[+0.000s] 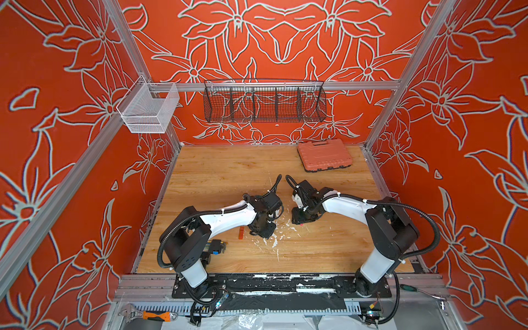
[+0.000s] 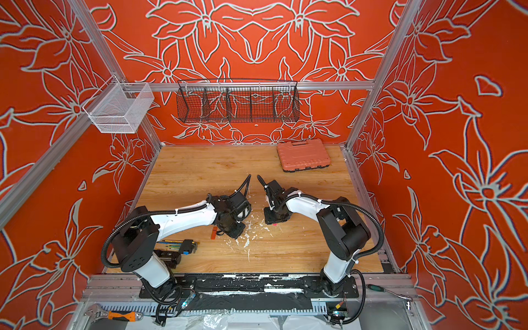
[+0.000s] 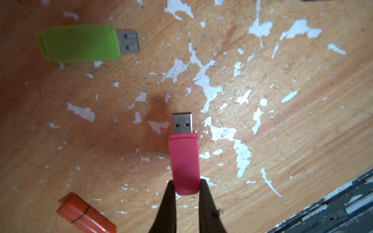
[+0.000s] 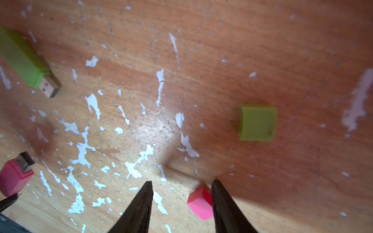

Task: Close the usb drive cover
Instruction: Adjust the cover at the center of the board.

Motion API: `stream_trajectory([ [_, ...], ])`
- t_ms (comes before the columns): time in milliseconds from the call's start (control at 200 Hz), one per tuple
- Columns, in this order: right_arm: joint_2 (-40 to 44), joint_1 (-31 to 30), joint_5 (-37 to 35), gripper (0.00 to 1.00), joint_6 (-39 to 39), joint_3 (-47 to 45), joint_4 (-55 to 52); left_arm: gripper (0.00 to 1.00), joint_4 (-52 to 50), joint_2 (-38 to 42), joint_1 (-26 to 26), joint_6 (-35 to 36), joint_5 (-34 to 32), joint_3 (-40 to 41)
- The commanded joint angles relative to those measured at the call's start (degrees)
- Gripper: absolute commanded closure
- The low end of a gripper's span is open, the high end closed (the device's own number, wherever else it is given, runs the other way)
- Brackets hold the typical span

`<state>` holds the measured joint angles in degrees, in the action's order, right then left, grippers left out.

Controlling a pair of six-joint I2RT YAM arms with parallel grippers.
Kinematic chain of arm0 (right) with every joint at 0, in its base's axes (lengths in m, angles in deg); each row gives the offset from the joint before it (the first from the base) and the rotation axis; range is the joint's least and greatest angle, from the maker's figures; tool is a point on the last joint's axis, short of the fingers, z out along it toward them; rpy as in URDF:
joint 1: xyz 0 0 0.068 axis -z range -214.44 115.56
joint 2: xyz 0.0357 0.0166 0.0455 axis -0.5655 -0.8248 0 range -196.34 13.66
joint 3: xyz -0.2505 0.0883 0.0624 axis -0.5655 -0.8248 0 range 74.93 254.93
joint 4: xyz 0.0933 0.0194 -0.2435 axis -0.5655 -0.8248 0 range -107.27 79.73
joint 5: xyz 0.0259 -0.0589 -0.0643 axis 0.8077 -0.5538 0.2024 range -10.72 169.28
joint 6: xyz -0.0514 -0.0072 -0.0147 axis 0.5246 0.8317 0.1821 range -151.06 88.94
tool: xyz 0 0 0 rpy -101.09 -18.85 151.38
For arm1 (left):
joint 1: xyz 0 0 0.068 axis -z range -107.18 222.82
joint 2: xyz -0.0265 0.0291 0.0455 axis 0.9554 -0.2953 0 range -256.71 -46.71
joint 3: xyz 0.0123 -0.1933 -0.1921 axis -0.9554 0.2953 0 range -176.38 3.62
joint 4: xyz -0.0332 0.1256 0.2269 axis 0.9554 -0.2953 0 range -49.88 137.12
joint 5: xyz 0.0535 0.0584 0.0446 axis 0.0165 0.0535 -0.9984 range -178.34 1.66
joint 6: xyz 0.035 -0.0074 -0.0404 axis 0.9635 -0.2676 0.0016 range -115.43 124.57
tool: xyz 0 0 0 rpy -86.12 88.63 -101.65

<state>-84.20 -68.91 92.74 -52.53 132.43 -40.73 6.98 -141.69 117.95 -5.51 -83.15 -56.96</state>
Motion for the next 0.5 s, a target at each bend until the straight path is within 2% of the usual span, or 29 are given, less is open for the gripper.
stream_trajectory([
  [0, 1.4, -1.5, 0.5, 0.50, -0.1, -2.0, 0.5, 0.92, -0.8, 2.4, 0.3, 0.1, -0.3, -0.5],
  [125, 9.1, -1.6, -6.5, 0.48, -5.0, -2.4, -0.1, 0.92, -0.9, 3.1, 0.3, 0.4, -0.3, -1.0],
  [220, 12.6, -1.8, -10.0, 0.48, -10.1, -2.7, -4.4, 0.92, -1.6, 3.8, 0.3, 0.6, -0.6, -1.6],
  [320, 12.7, -2.4, -10.7, 0.49, -13.7, -4.2, -8.2, 0.92, -1.5, 5.0, 0.3, 0.6, -0.2, -1.4],
  [495, 8.9, -4.7, -8.6, 0.50, -17.0, -5.9, -6.9, 0.92, -1.1, 6.8, 0.3, 0.6, 0.6, -0.6],
])
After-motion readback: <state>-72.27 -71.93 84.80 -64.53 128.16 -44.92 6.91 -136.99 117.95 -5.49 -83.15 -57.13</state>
